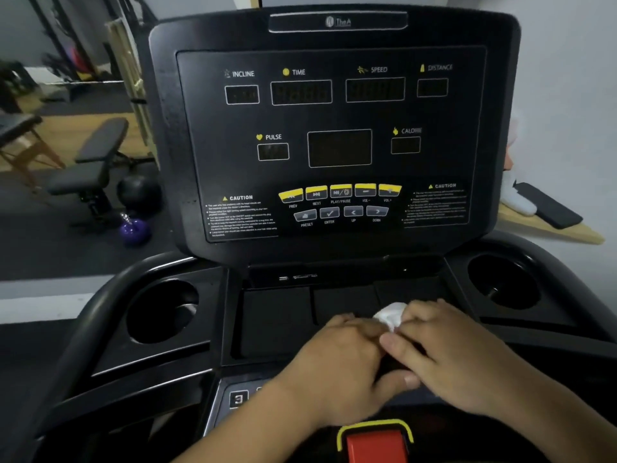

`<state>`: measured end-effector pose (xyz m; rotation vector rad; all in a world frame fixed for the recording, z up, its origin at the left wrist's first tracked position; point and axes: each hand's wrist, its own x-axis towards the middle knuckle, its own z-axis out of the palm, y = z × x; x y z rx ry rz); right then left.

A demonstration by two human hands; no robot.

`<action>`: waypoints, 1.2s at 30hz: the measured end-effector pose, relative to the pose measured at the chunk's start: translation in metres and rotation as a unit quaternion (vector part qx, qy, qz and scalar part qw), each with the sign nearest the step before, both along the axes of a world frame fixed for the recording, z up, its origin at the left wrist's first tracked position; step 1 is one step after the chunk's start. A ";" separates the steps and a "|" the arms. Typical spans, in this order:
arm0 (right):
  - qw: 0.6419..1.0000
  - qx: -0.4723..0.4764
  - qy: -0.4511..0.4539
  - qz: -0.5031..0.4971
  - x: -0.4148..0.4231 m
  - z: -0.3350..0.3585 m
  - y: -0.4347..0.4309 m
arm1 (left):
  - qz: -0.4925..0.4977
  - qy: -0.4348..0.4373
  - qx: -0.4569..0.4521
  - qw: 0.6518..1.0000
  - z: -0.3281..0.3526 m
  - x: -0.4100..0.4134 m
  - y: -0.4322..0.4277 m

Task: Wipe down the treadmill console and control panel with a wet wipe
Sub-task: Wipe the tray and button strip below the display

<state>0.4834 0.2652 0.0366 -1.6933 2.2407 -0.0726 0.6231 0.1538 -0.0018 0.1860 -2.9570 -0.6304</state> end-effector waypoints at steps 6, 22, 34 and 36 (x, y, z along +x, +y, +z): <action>0.992 0.006 -0.051 0.116 0.063 0.000 -0.039 | 0.071 -0.002 -0.144 0.987 0.001 0.077 -0.031; 0.991 0.039 -0.006 0.125 0.095 -0.013 -0.115 | 0.203 -0.125 -0.122 0.964 0.005 0.101 -0.085; 0.995 0.038 0.026 0.091 0.090 -0.005 -0.093 | 0.198 -0.098 -0.178 0.959 0.002 0.095 -0.067; 0.996 0.027 0.017 0.080 0.086 -0.011 -0.099 | 0.209 -0.095 -0.170 0.958 0.001 0.089 -0.072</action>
